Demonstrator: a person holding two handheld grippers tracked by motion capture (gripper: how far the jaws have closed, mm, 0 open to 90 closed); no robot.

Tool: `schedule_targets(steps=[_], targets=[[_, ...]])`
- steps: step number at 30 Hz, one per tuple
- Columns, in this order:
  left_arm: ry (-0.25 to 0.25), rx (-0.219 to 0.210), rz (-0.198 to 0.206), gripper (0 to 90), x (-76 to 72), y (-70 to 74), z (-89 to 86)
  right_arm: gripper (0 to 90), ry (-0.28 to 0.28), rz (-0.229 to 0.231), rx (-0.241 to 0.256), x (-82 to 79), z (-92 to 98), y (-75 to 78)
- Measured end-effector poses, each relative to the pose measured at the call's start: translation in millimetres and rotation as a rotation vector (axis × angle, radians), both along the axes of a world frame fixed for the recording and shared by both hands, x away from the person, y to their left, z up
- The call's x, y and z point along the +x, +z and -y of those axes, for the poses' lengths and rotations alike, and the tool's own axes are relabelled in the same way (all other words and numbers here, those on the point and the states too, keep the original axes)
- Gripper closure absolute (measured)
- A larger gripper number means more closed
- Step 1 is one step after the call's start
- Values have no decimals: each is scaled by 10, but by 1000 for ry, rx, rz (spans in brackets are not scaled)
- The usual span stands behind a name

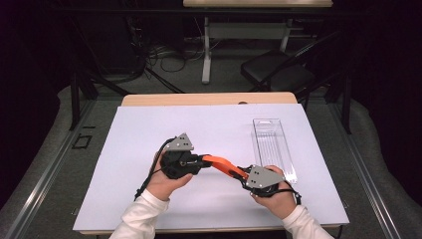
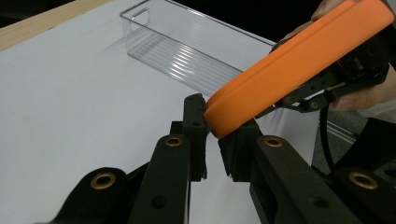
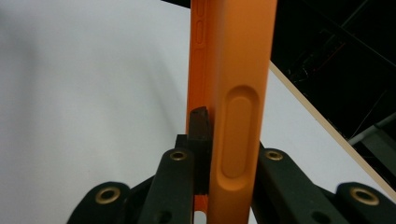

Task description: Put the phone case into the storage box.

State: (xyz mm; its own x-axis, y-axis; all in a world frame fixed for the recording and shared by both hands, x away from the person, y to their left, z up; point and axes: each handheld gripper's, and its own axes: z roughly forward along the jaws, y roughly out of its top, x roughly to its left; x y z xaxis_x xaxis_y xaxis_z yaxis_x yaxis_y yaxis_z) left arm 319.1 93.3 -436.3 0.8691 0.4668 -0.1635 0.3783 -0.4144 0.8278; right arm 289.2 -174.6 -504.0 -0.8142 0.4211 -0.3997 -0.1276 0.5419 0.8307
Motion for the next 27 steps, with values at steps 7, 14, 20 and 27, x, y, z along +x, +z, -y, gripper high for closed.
schedule_targets(steps=[7,14,20,27], targets=[[6,0,-5,811,7,-3,0,775,-4,0,7,0,-4,-1],[10,10,-8,811,14,-8,-3,700,-16,13,8,2,-12,-5],[27,14,-25,810,27,-21,-13,603,-27,31,16,7,-12,-1],[59,28,-53,810,53,-36,-40,510,-39,42,48,6,-6,15]])
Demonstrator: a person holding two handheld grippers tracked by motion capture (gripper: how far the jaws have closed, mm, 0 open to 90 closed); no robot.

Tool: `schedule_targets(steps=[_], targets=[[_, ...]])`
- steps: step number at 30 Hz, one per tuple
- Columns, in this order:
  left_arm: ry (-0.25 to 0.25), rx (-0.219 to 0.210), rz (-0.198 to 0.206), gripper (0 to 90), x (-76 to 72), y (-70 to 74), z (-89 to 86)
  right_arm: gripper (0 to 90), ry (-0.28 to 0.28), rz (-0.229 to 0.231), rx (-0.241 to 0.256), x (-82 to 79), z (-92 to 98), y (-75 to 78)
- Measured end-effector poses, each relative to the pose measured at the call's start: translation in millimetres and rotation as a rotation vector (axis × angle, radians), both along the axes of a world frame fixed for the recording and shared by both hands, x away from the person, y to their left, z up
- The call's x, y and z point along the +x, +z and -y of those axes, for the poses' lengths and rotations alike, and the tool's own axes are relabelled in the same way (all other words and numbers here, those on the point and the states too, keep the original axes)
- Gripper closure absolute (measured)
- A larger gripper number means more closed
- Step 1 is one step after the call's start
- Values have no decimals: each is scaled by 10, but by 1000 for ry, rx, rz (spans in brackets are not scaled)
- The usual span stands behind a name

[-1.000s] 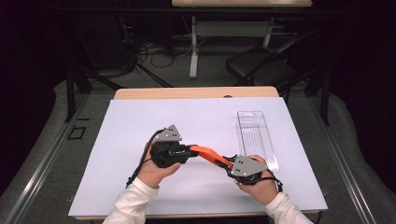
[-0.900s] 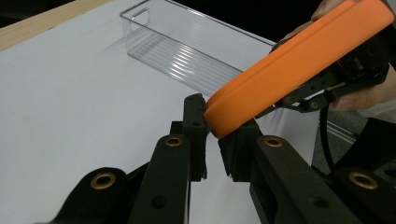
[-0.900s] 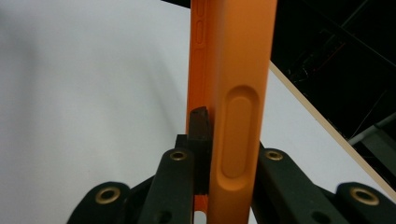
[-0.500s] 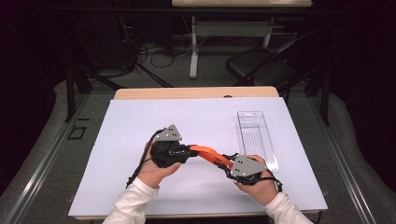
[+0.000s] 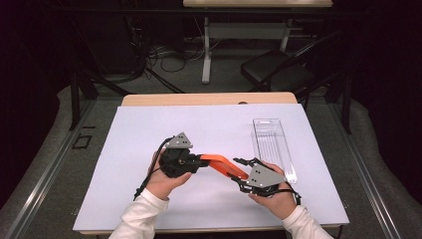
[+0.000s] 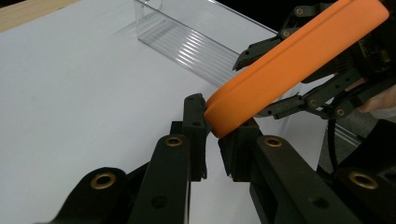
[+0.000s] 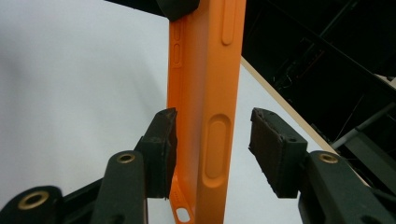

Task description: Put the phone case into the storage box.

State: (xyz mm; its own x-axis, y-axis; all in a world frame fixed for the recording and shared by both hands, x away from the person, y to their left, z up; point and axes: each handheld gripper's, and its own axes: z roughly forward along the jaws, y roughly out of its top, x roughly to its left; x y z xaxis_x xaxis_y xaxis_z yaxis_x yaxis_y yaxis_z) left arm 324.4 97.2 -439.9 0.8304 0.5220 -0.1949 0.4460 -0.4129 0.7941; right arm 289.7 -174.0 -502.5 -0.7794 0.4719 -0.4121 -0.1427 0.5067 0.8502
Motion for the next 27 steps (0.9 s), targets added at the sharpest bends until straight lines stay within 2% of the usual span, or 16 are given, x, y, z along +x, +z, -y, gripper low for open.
schedule_targets(steps=[11,16,21,24,27], targets=[[65,20,-19,810,38,2,-69,491,-15,35,34,-37,12,49],[90,45,-19,810,38,24,-85,483,-21,36,35,-38,6,51],[124,82,2,809,28,65,-96,496,-21,40,35,-57,-6,66],[135,83,-11,809,29,83,-108,495,-20,44,34,-73,-22,76],[151,107,-15,809,26,104,-117,492,-24,40,30,-78,-33,80]])
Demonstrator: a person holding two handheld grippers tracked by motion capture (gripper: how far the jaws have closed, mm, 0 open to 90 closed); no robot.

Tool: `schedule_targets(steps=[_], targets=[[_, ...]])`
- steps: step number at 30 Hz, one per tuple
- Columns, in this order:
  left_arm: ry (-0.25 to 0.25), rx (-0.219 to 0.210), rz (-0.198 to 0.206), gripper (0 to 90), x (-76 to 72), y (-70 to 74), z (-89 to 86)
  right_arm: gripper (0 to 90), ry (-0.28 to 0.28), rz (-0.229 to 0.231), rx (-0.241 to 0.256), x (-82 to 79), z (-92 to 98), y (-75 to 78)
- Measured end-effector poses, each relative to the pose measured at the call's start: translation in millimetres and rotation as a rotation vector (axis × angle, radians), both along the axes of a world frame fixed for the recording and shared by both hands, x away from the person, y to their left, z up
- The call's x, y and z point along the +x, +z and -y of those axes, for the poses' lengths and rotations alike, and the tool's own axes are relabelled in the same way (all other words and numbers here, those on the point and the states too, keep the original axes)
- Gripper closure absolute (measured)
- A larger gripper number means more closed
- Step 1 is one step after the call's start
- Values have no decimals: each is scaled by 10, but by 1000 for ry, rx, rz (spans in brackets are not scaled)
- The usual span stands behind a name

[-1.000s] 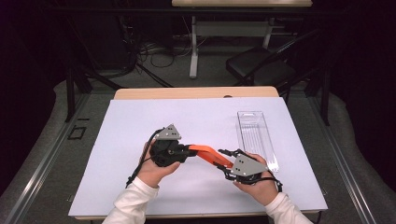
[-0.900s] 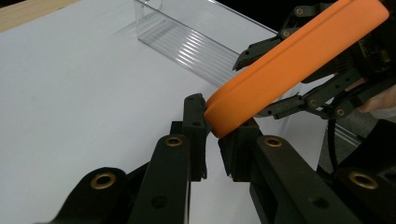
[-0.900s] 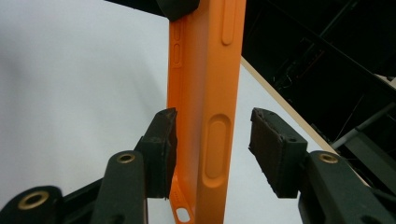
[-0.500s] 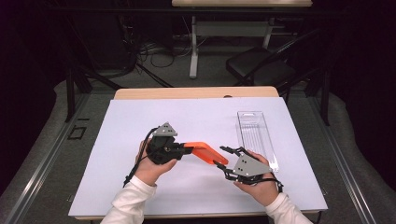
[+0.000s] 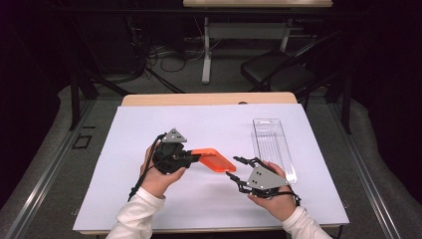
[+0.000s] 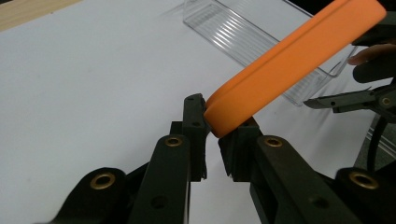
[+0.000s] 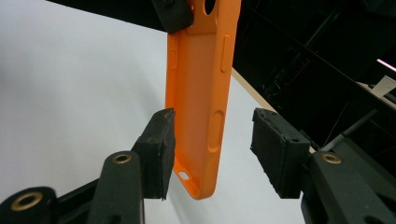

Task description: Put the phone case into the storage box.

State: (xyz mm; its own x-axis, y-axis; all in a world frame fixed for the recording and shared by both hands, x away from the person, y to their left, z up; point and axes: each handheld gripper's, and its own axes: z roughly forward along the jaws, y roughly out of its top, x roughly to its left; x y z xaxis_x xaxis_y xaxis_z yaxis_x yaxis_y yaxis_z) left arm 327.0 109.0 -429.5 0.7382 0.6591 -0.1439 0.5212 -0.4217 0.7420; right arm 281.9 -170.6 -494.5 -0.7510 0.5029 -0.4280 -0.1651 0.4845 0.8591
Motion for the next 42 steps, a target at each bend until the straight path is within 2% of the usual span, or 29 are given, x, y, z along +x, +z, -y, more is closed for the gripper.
schedule_targets(steps=[8,13,20,23,32,42], targets=[[42,2,-8,808,-16,39,-15,486,-20,-16,-7,12,-10,13],[56,45,-7,808,-11,39,17,483,-41,-30,-19,31,-26,60],[73,74,15,808,-15,42,33,473,-55,-50,-45,68,-78,107],[89,103,32,808,-22,46,39,471,-54,-59,-51,83,-103,122],[97,137,19,808,-15,40,30,462,-54,-80,-76,124,-145,206],[102,188,34,808,-45,40,103,427,-51,-114,-99,175,-207,275]])
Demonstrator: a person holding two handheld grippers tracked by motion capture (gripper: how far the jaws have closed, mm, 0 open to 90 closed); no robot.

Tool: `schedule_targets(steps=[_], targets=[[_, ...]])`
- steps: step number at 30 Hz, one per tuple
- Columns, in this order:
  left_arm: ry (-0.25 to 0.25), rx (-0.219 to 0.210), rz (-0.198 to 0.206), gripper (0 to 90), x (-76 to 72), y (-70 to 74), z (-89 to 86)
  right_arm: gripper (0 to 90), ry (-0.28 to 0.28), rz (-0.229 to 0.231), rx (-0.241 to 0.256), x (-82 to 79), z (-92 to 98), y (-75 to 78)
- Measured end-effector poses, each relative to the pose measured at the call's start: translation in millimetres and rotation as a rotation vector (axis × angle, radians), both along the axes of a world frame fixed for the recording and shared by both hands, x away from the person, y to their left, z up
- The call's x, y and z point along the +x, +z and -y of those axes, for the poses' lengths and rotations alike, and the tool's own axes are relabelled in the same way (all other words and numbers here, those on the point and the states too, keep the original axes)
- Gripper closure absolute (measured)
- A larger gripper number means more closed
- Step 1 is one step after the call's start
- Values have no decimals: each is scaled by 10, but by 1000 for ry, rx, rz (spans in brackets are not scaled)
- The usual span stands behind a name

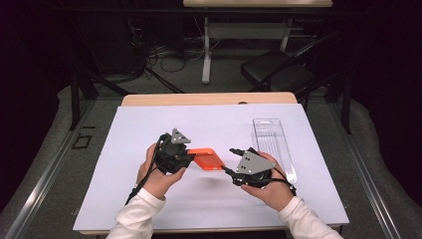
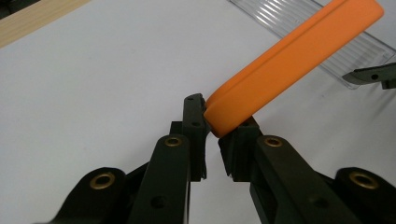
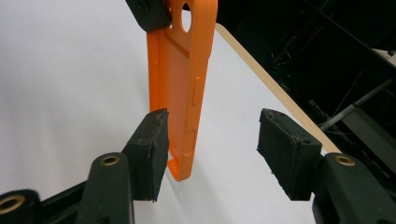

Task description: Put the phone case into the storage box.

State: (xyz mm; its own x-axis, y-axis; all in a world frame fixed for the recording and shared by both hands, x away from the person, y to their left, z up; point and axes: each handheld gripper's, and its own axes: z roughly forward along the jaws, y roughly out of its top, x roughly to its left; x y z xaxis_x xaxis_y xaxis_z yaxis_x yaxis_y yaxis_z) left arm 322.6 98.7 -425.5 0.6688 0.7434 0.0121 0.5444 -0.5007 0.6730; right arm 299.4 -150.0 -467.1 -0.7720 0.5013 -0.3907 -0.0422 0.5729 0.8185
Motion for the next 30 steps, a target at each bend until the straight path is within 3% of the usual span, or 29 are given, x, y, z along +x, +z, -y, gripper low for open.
schedule_targets(steps=[15,22,30], targets=[[14,29,13,808,-13,4,9,456,19,17,-35,11,-152,76],[21,33,16,809,-16,13,4,475,14,12,-29,27,-173,106],[18,67,32,809,-38,-4,71,510,-3,4,-21,5,-149,219]])
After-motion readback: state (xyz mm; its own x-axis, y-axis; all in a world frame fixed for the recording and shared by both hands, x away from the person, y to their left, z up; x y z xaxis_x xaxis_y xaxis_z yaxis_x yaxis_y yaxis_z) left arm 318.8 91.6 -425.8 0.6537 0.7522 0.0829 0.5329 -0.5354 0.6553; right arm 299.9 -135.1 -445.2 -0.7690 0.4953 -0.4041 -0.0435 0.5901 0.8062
